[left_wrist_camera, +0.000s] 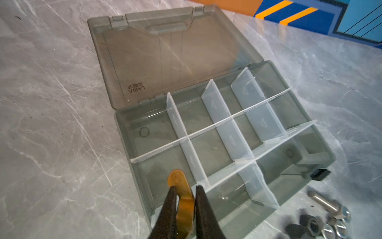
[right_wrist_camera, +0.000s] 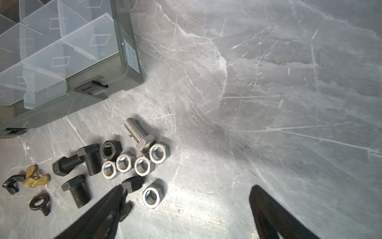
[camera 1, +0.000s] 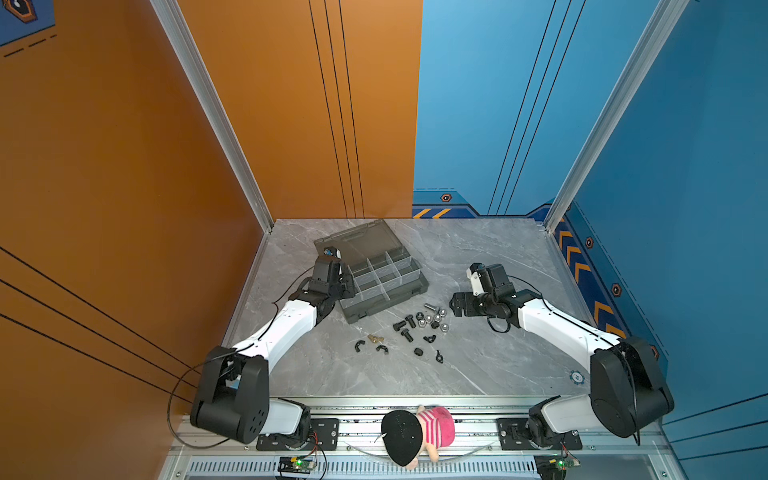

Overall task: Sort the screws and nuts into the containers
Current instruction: 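Carry the brass wing nut into a box compartment and release it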

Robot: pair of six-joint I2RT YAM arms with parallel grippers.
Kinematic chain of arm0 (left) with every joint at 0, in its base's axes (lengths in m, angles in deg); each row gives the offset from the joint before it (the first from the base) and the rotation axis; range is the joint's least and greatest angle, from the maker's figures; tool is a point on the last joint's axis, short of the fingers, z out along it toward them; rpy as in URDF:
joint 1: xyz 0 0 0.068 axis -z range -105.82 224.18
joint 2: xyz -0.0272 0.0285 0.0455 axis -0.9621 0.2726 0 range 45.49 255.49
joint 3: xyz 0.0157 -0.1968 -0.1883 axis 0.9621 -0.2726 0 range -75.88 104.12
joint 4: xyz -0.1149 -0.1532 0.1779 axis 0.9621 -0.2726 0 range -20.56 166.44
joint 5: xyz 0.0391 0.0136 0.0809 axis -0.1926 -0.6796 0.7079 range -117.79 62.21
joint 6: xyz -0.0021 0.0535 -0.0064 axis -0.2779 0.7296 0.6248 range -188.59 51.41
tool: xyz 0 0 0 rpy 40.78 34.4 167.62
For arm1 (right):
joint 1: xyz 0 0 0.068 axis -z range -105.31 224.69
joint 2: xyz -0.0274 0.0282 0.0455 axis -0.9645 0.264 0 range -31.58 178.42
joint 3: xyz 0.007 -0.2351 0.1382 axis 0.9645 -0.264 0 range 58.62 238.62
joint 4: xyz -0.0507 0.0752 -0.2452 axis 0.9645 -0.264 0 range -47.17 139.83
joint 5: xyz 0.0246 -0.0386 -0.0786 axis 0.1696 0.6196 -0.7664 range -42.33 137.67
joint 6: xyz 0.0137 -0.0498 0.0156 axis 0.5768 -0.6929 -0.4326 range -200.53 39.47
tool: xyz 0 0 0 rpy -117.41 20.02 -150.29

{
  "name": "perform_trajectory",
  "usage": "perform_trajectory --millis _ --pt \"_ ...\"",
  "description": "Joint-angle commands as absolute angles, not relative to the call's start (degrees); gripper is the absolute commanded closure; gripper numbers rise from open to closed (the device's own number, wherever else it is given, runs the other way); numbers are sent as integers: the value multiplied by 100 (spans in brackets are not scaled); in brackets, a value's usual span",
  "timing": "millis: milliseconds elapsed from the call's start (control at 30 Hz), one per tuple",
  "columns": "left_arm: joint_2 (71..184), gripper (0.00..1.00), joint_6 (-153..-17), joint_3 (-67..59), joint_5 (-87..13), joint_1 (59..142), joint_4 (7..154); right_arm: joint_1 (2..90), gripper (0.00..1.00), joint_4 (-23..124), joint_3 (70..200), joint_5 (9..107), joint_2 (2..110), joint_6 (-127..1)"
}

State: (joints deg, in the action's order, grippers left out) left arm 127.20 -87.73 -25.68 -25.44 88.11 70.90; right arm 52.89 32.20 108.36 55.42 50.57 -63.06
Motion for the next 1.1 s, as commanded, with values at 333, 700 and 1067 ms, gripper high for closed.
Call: perform_trajectory --millis 333,700,1067 --pt "13697 100 -8500 -2338 -3305 8427 7775 5281 4 2997 10968 5573 5225 -6273" --pt "13837 88 -8449 -2368 -3163 8393 7792 5264 4 2997 11007 5624 5333 -6272" --pt "13741 65 -8471 -2428 -3065 8436 7819 5255 3 2988 11023 5673 5298 -6278"
